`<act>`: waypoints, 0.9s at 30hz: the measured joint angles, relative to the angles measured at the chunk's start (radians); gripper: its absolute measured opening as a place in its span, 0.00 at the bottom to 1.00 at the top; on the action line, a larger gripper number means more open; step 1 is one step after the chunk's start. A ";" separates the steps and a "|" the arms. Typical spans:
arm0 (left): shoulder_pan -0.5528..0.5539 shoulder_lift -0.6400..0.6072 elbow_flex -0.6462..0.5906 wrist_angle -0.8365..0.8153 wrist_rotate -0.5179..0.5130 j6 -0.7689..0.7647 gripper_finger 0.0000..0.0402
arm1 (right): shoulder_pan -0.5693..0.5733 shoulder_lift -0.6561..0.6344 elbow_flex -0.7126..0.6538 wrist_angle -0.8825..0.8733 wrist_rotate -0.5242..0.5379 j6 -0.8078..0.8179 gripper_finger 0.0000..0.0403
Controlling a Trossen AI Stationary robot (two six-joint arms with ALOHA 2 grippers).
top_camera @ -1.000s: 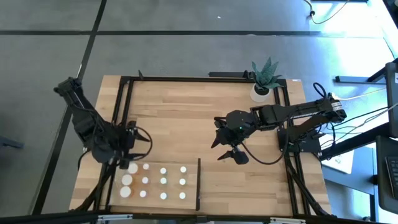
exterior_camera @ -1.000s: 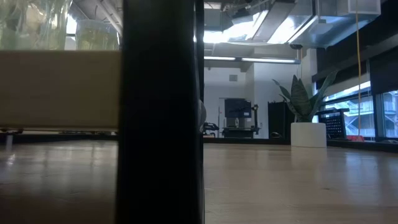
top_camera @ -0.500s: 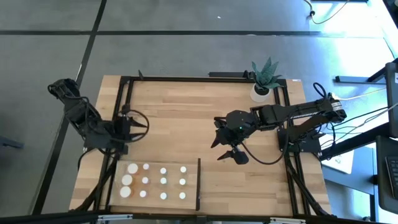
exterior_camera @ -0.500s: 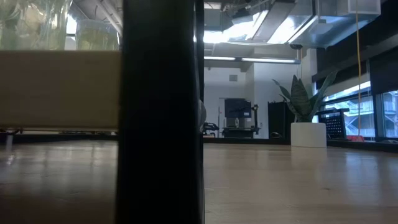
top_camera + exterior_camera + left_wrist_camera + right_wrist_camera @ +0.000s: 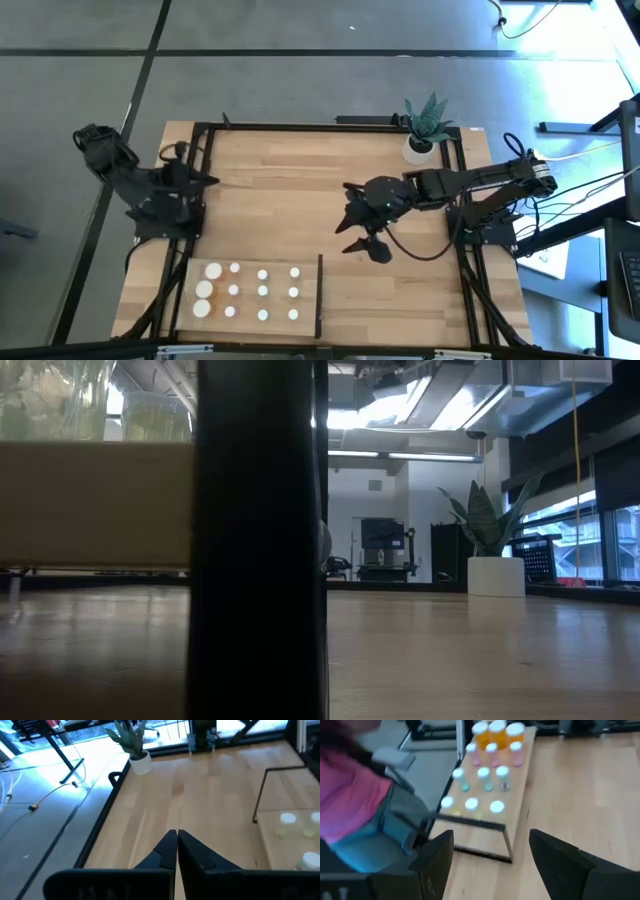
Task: Pick and place medicine bottles onto shelf by color
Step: Return to Home Position
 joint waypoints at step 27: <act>0.000 -0.303 -0.252 0.424 -0.051 0.436 0.00 | 0.004 -0.289 0.001 -0.039 0.271 -0.222 0.04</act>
